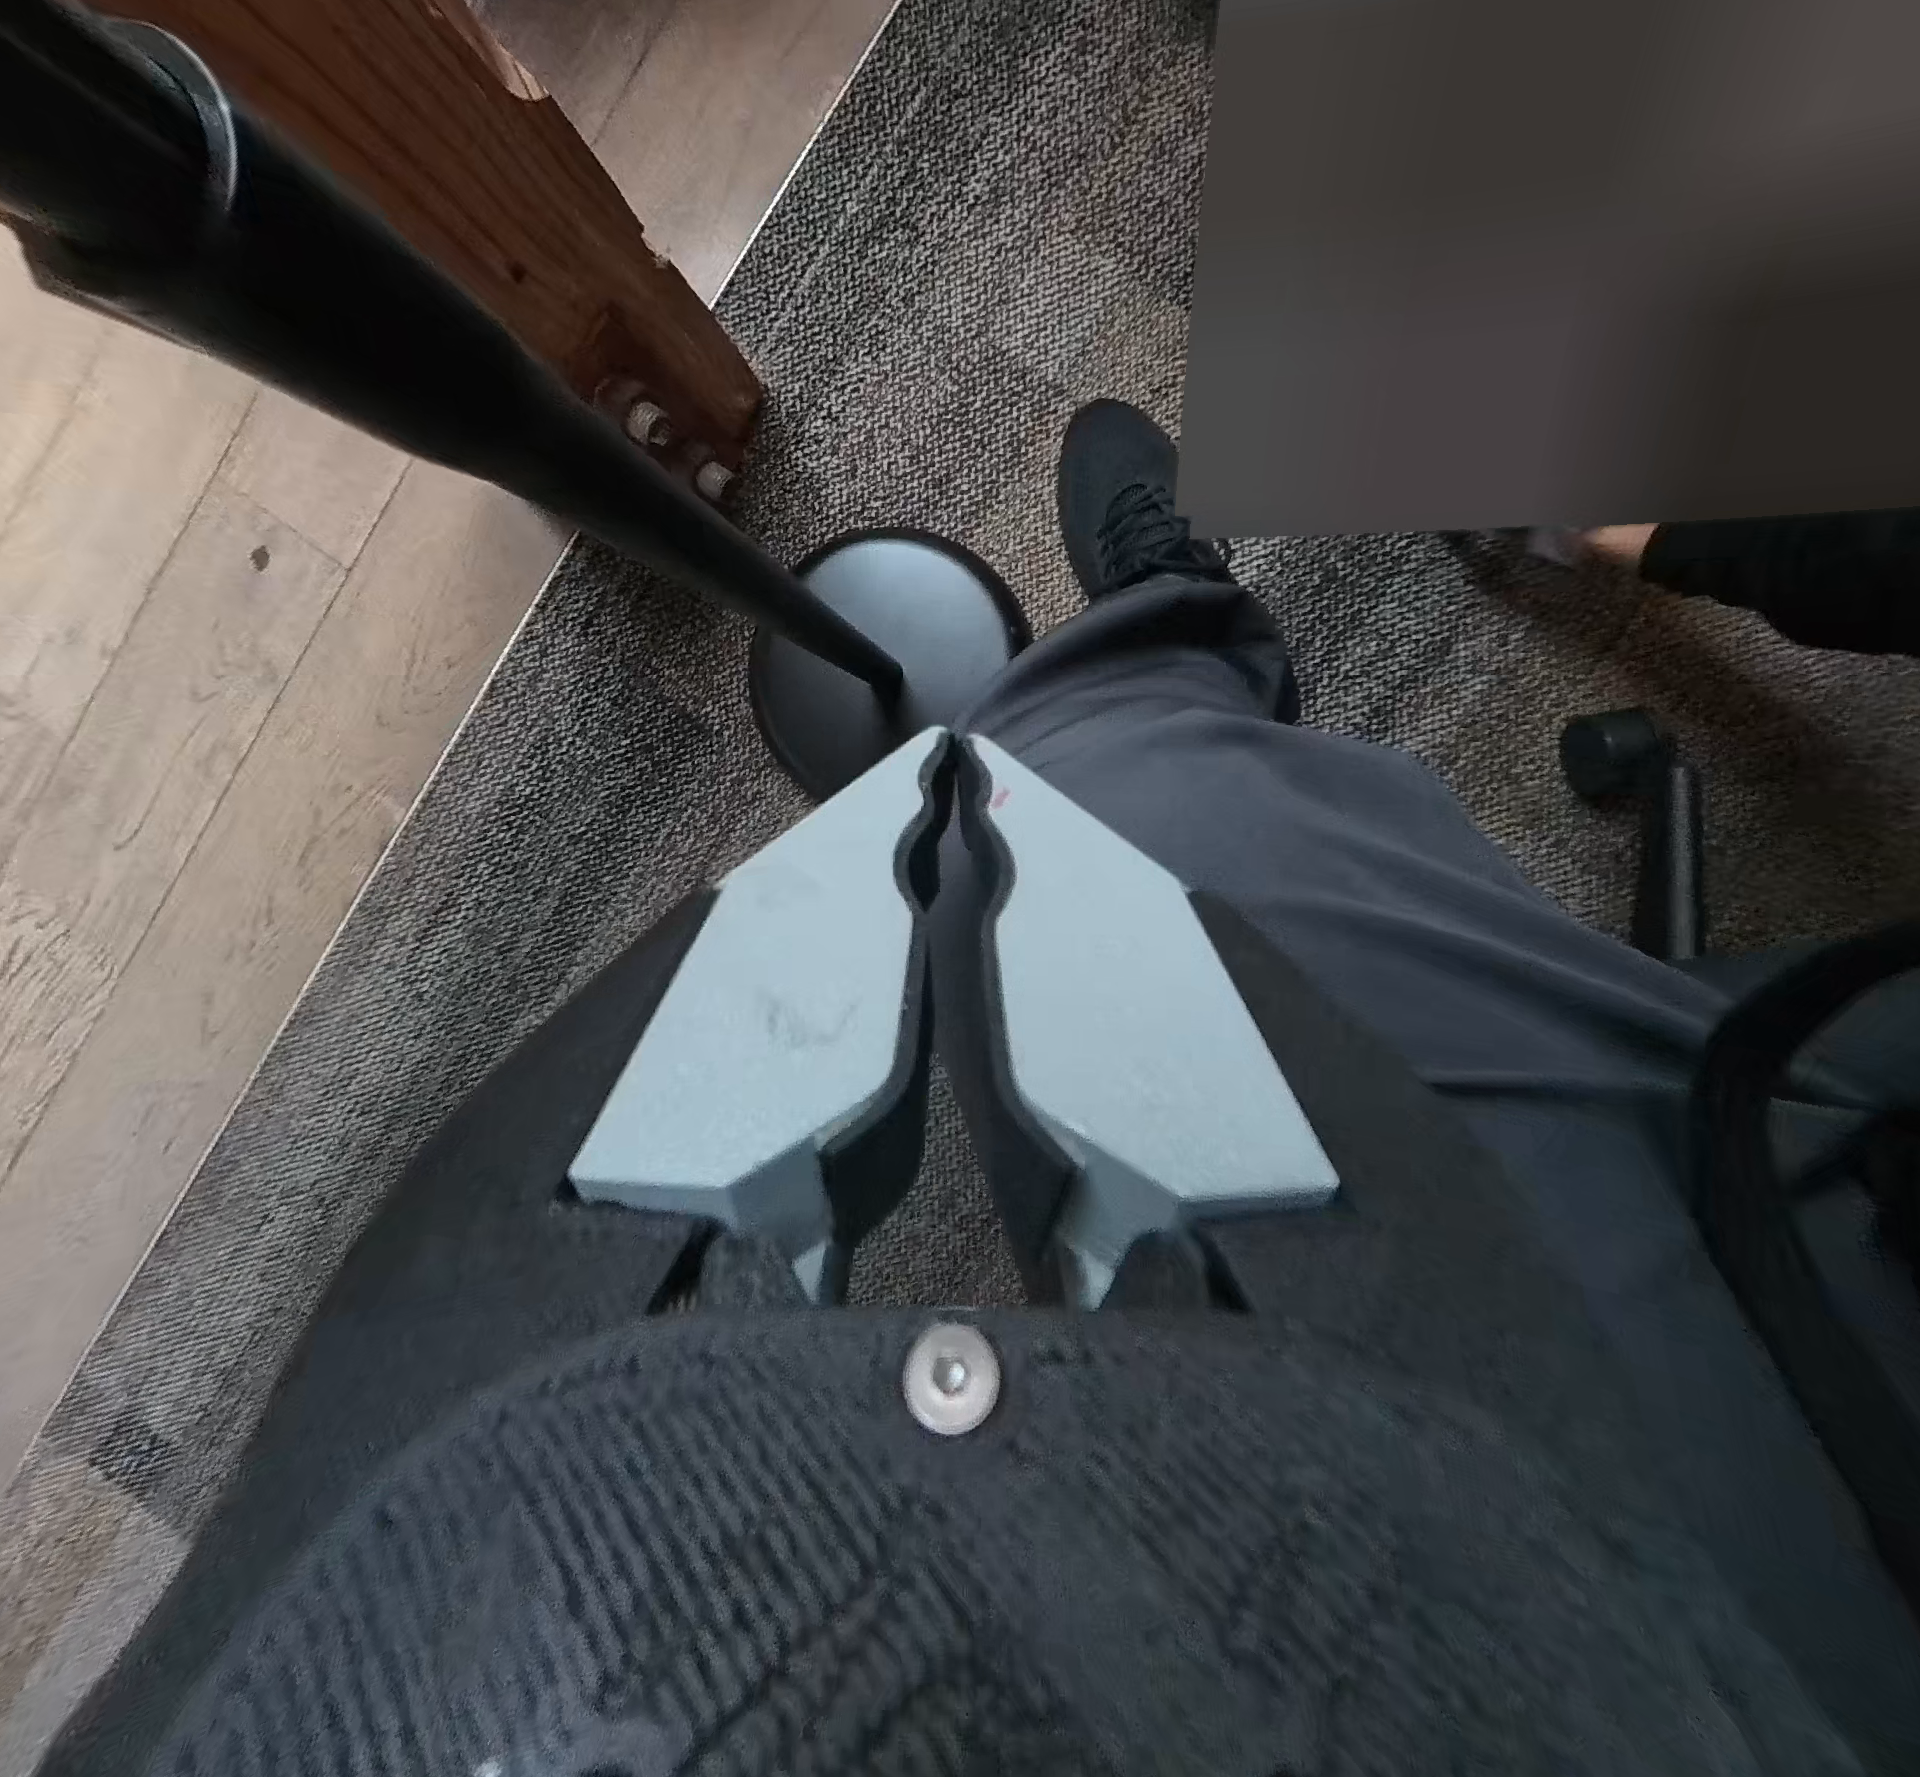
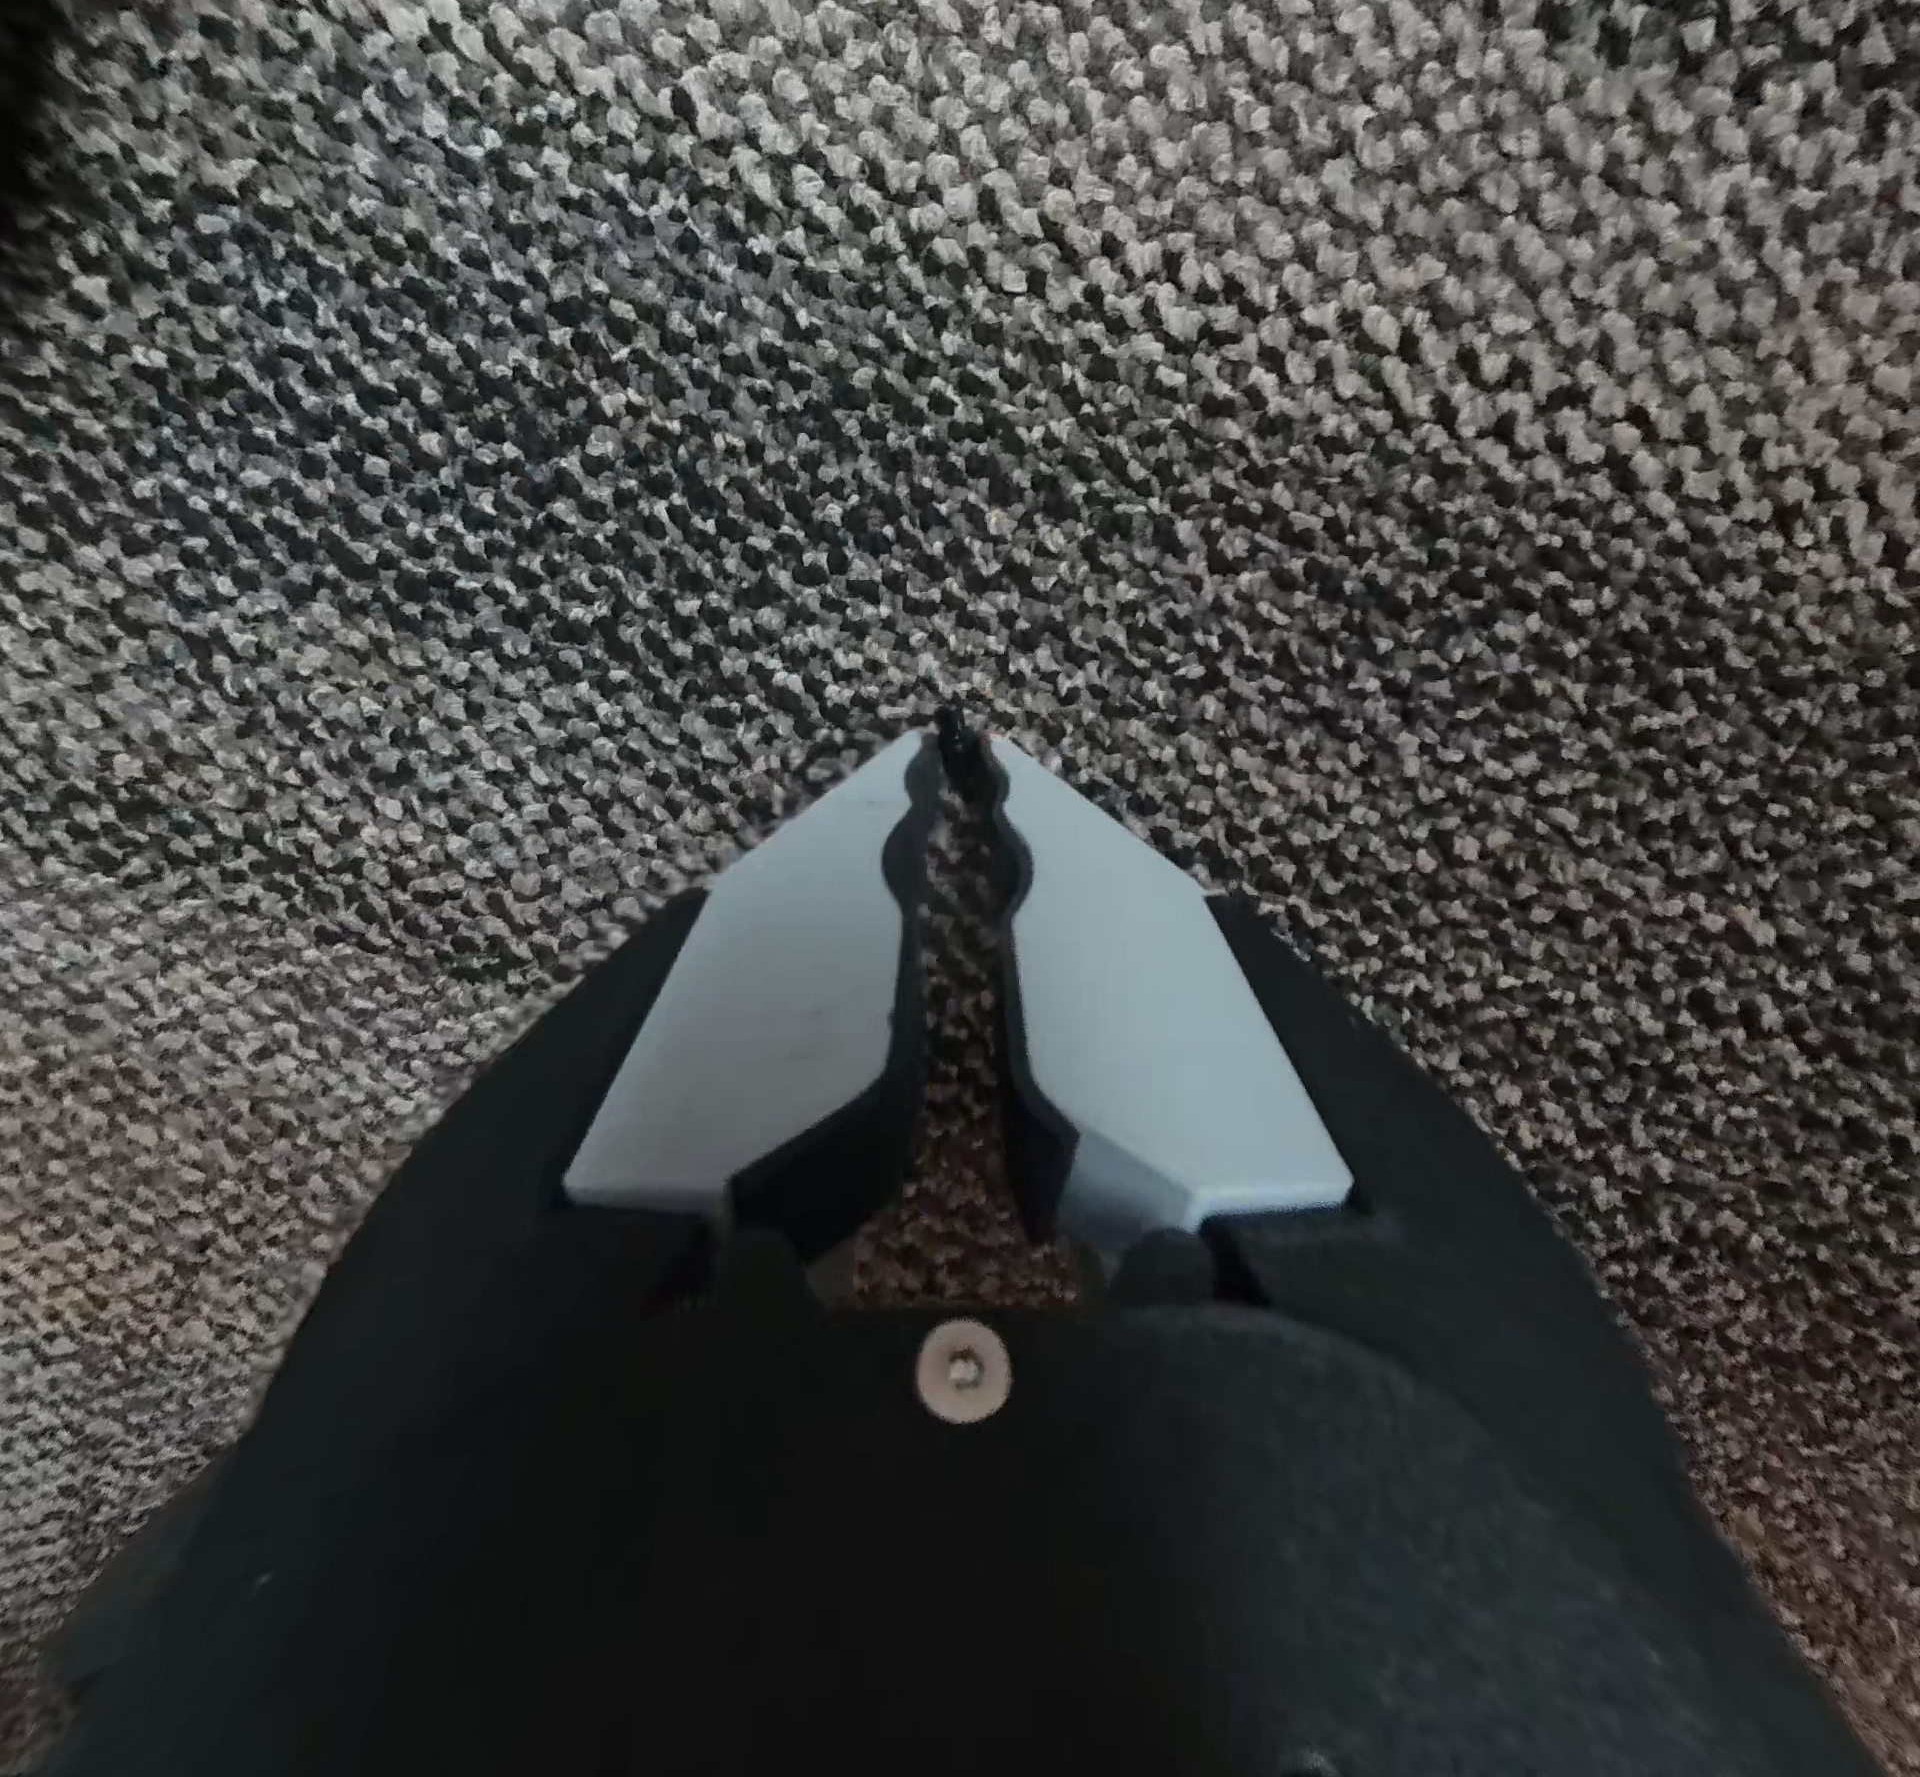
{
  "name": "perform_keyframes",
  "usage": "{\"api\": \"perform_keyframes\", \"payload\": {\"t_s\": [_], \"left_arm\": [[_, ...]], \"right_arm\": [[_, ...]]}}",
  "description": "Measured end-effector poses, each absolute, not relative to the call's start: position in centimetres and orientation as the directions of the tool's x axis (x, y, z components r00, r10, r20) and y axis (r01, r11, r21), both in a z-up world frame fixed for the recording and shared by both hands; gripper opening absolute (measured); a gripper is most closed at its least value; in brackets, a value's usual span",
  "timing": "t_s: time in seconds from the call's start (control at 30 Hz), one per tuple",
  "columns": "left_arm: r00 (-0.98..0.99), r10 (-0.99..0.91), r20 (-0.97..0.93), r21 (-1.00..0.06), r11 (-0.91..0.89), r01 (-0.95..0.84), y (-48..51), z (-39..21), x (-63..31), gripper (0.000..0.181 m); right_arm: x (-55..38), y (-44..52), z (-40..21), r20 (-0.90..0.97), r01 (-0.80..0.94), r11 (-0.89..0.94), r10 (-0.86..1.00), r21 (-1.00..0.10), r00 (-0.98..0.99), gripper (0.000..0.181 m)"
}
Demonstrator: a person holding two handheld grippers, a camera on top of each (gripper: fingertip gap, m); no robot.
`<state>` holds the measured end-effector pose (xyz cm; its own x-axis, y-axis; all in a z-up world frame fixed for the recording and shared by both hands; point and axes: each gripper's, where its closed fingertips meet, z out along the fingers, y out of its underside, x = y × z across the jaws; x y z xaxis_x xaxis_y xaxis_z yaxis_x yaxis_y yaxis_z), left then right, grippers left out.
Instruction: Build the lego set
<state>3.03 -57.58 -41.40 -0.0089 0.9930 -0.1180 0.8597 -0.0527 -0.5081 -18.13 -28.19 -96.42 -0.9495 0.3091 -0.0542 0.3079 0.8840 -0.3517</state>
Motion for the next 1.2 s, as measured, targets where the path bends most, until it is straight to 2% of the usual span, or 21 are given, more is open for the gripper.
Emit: {"api": "perform_keyframes", "payload": {"t_s": [0.17, 0.33, 0.47, 0.57, 0.63, 0.73, 0.8, 0.87, 0.93, 1.0, 1.1, 1.2], "left_arm": [[0.003, 0.992, -0.126, -0.504, -0.067, 0.861, -57.5, -41.5, 2.7, 0.000], [0.022, 0.996, -0.083, -0.557, -0.065, 0.828, -56.2, -40.5, 0.6, 0.000], [0.043, 0.997, 0.069, -0.662, 0.013, 0.749, -53.6, -37.7, -4.2, 0.000], [0.171, 0.961, 0.219, -0.782, 0.068, 0.620, -48.9, -32.5, -9.8, 0.000], [0.290, 0.946, 0.146, -0.864, -0.021, 0.502, -45.6, -28.5, -12.9, 0.000], [0.468, 0.884, 0.004, -0.914, -0.187, 0.360, -39.0, -25.4, -15.2, 0.000], [0.578, 0.812, -0.082, -0.902, -0.307, 0.304, -34.7, -25.6, -15.4, 0.000], [0.681, 0.721, -0.127, -0.864, -0.418, 0.281, -31.0, -27.2, -14.8, 0.000], [0.743, 0.650, -0.160, -0.818, -0.508, 0.269, -28.6, -28.6, -13.8, 0.000], [0.774, 0.602, -0.198, -0.801, -0.554, 0.226, -27.2, -28.8, -12.9, 0.000], [0.799, 0.574, -0.180, -0.801, -0.557, 0.220, -26.2, -28.8, -11.3, 0.000], [0.799, 0.570, -0.190, -0.780, -0.582, 0.230, -26.2, -29.6, -10.5, 0.000]], "right_arm": [[-18.2, -27.9, -96.0, -0.065, 0.305, 0.898, 0.300, -0.316, -0.952, 0.001], [-19.5, -28.7, -87.4, -0.213, 0.453, 0.775, 0.400, -0.442, -0.892, 0.001], [-19.6, -28.4, -72.8, -0.254, 0.449, 0.675, 0.373, -0.586, -0.892, 0.001], [-17.8, -27.0, -58.9, -0.185, 0.379, 0.613, 0.357, -0.694, -0.916, 0.002], [-15.4, -25.4, -49.6, -0.119, 0.325, 0.554, 0.375, -0.766, -0.919, 0.002], [-11.9, -21.4, -37.2, -0.033, 0.276, 0.442, 0.484, -0.854, -0.875, 0.002], [-10.1, -17.0, -28.9, 0.053, 0.211, 0.378, 0.580, -0.902, -0.813, 0.001], [-9.1, -9.7, -20.8, 0.165, 0.142, 0.344, 0.722, -0.928, -0.672, 0.001], [-7.9, 0.5, -13.7, 0.271, 0.117, 0.351, 0.860, -0.929, -0.433, 0.001], [-5.6, 11.6, -8.9, 0.340, 0.177, 0.374, 0.920, -0.910, -0.198, 0.001], [-2.4, 26.5, -6.9, 0.341, 0.377, 0.298, 0.939, -0.877, 0.050, 0.002], [-2.2, 34.5, -10.1, 0.206, 0.537, 0.145, 0.977, -0.831, 0.056, 0.001]]}}
